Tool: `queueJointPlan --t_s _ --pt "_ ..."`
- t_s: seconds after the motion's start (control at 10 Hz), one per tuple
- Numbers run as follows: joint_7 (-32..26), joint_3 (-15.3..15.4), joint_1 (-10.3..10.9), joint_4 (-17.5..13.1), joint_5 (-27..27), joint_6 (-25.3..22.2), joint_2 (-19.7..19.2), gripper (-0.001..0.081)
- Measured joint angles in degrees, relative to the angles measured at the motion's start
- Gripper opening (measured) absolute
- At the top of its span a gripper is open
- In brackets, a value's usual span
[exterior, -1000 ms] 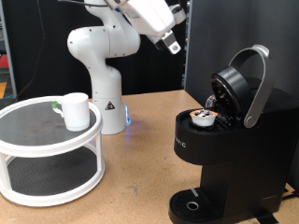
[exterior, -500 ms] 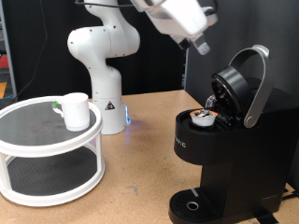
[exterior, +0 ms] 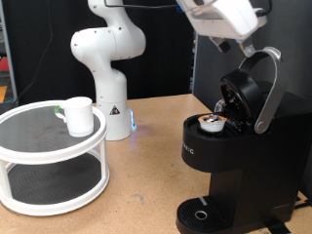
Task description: Make a cup of coffee with the keurig machine
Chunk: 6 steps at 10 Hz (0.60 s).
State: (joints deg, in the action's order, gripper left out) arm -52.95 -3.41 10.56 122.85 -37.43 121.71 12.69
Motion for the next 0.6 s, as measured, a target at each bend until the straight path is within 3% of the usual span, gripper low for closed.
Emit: queueJointPlan --t_s 0.5,0.6 --pt "3.99 3.77 0.51 -1.95 0.01 1.12 -0.91 0.0786" --pt "4.44 4.27 0.51 -2.11 0.01 1.17 -0.94 0.0614"
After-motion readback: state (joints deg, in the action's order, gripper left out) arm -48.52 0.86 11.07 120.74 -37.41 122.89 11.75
